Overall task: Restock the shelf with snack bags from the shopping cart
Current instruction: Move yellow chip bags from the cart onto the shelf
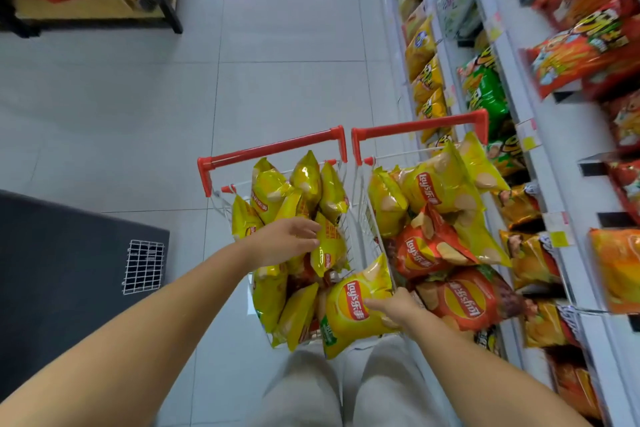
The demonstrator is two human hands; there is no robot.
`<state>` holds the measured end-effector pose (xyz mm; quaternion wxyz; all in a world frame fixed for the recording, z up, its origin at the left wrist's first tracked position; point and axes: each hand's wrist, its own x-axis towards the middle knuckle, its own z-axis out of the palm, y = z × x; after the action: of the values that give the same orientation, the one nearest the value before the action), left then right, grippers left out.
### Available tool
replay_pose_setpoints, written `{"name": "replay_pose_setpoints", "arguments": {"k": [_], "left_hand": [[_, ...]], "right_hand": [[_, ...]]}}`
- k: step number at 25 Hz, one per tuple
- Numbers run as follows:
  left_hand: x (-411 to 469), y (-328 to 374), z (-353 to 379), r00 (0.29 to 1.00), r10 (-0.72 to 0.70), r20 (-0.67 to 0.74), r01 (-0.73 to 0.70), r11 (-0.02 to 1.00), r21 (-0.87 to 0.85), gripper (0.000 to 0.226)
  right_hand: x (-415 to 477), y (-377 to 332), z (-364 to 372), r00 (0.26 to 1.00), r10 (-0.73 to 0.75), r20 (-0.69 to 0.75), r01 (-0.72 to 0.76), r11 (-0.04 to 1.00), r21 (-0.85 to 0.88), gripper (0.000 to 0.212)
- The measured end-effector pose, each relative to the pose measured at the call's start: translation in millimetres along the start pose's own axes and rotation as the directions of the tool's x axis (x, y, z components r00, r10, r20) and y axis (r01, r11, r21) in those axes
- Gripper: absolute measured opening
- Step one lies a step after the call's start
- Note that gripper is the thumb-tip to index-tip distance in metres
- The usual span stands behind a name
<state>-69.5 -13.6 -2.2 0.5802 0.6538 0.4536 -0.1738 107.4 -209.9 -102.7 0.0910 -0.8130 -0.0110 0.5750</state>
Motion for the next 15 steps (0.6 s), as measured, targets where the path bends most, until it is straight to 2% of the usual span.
{"name": "replay_pose_setpoints", "arguments": {"k": [3,6,8,11,13,15], "left_hand": [[11,4,10,1.0,0.002,0.026,-0.002,1.0,-0.001,0.04],[17,21,25,0.998,0.025,0.059,-0.026,0.999,0.024,0.04],[19,35,36,0.994,0.032,0.102,-0.038,0.998,0.054,0.044],[18,56,47,0.986,0.058,0.155,-0.073,0.993,0.095,0.058],[16,72,48,0.974,0.055,0.22,-0.084,0.988,0.128,0.08],[12,100,50,0.954,0.069,0.292,-0.128,0.974,0.189,0.103]], "right_hand": [[7,6,2,0.994,-0.047,-0.097,0.038,0.994,-0.098,0.069],[6,10,-19,0.98,-0.109,-0.167,0.102,0.994,-0.049,0.029],[-2,12,-35,0.968,-0.161,-0.193,0.155,0.987,-0.05,0.011],[-32,14,-60,0.944,-0.294,-0.148,0.279,0.954,-0.113,0.01],[-73,1,-93,0.894,-0.431,-0.122,0.411,0.897,-0.161,0.012],[-126,-18,-138,0.821,-0.548,-0.159,0.524,0.835,-0.17,0.014]]}}
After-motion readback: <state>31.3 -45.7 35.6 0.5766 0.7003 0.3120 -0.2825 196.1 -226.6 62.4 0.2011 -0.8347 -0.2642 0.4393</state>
